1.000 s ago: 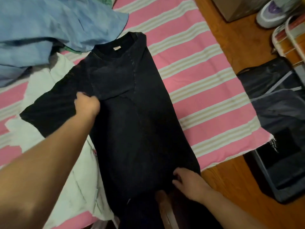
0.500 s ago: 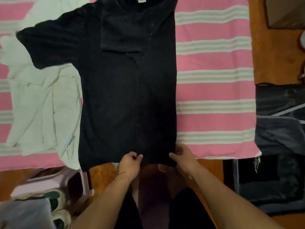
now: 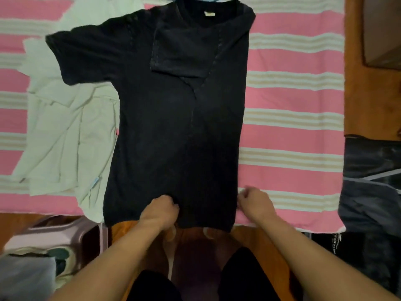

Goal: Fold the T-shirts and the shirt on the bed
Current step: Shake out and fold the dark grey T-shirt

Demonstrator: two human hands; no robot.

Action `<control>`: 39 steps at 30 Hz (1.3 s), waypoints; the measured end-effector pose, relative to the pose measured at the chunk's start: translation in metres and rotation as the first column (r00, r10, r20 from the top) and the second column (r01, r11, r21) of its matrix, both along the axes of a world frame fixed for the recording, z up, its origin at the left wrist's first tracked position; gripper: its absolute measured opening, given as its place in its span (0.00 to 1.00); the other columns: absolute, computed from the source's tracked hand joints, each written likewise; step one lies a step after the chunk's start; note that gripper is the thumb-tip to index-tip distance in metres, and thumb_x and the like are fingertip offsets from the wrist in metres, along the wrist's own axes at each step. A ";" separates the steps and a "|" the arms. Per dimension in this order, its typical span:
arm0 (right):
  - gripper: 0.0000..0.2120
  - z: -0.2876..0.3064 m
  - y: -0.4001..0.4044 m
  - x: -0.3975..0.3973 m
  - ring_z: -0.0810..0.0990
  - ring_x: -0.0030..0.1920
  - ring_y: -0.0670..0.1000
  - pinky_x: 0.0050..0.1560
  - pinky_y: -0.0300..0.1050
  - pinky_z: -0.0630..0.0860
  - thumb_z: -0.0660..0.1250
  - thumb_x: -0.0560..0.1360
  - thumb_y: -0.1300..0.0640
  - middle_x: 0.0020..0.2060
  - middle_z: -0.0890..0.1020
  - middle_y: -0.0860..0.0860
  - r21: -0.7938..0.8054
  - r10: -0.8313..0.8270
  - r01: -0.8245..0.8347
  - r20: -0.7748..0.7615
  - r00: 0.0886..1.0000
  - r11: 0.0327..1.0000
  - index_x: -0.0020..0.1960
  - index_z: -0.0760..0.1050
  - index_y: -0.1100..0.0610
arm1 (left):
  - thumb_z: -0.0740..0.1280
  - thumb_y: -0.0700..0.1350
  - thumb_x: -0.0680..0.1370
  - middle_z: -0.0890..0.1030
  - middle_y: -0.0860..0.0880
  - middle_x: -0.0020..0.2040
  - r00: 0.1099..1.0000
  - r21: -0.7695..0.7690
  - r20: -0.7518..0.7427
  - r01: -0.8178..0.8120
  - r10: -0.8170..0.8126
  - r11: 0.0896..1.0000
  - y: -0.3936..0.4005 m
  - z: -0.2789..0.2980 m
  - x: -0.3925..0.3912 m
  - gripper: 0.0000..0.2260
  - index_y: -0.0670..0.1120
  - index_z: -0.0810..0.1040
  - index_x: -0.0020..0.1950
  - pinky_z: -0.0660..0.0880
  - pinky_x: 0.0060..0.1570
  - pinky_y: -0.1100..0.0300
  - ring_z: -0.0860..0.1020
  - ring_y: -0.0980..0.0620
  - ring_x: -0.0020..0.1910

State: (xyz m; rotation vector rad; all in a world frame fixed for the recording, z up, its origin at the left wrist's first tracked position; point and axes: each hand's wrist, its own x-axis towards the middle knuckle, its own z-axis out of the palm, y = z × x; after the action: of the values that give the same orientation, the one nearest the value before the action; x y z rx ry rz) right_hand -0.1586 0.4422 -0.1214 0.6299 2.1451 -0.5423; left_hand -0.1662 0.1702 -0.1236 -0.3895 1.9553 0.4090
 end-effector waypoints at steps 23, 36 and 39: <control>0.16 -0.025 -0.015 -0.482 0.77 0.58 0.68 0.57 0.55 0.73 0.61 0.80 0.59 0.63 0.71 0.59 0.359 0.588 -0.468 -0.439 0.679 0.808 0.67 0.70 0.58 | 0.69 0.56 0.80 0.75 0.41 0.65 0.651 0.178 -0.562 -0.507 0.510 0.843 0.006 -0.044 -0.398 0.27 0.42 0.68 0.71 0.73 0.59 0.49 0.75 0.39 0.63; 0.12 -0.061 -0.048 -0.485 0.69 0.39 0.58 0.41 0.49 0.67 0.62 0.78 0.63 0.59 0.67 0.57 0.271 0.455 -0.374 -0.653 0.606 0.887 0.61 0.69 0.58 | 0.68 0.58 0.79 0.84 0.48 0.48 0.389 0.412 -0.231 -0.791 0.892 0.452 -0.011 -0.016 -0.330 0.15 0.48 0.76 0.57 0.81 0.47 0.51 0.83 0.48 0.45; 0.18 -0.065 -0.046 -0.490 0.74 0.48 0.61 0.47 0.51 0.71 0.62 0.77 0.63 0.61 0.67 0.57 0.231 0.445 -0.395 -0.643 0.623 0.889 0.67 0.69 0.58 | 0.70 0.57 0.78 0.82 0.51 0.47 0.405 0.348 -0.498 -0.716 0.767 0.605 -0.023 -0.020 -0.354 0.19 0.49 0.73 0.64 0.77 0.52 0.52 0.81 0.49 0.48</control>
State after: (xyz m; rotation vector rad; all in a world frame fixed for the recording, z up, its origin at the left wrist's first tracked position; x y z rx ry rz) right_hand -0.6483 0.3963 -0.1863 -0.1141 2.9042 -0.4776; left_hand -0.5198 0.1475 -0.1431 -1.2436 2.2711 1.3518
